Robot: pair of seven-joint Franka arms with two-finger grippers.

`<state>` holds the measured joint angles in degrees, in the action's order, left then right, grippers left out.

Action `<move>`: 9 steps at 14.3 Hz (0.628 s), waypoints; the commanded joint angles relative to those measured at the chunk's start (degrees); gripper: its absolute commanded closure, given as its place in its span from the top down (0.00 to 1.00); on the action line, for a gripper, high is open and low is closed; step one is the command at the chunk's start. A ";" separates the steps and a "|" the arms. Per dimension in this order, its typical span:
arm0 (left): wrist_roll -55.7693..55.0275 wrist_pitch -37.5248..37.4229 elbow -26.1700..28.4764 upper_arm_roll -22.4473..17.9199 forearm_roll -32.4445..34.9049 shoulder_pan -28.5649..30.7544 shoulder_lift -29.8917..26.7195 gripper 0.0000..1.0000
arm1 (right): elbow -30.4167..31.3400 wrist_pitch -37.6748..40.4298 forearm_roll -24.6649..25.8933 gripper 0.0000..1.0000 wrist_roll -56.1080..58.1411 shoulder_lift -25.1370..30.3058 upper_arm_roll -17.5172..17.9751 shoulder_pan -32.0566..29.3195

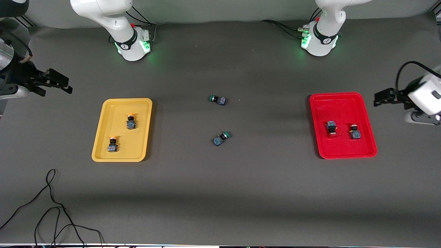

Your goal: Place red and yellow buttons in trays

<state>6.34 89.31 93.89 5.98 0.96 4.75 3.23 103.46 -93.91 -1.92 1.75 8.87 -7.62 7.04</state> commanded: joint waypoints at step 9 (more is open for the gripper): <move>-2.30 -2.92 -0.12 -4.58 -0.34 -7.12 -3.14 1.00 | -1.60 -1.28 1.13 1.00 -1.58 -1.93 -0.73 -0.63</move>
<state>4.50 87.56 93.89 2.39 0.96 -1.26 1.27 103.36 -95.40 -1.70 1.65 7.88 -8.25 6.47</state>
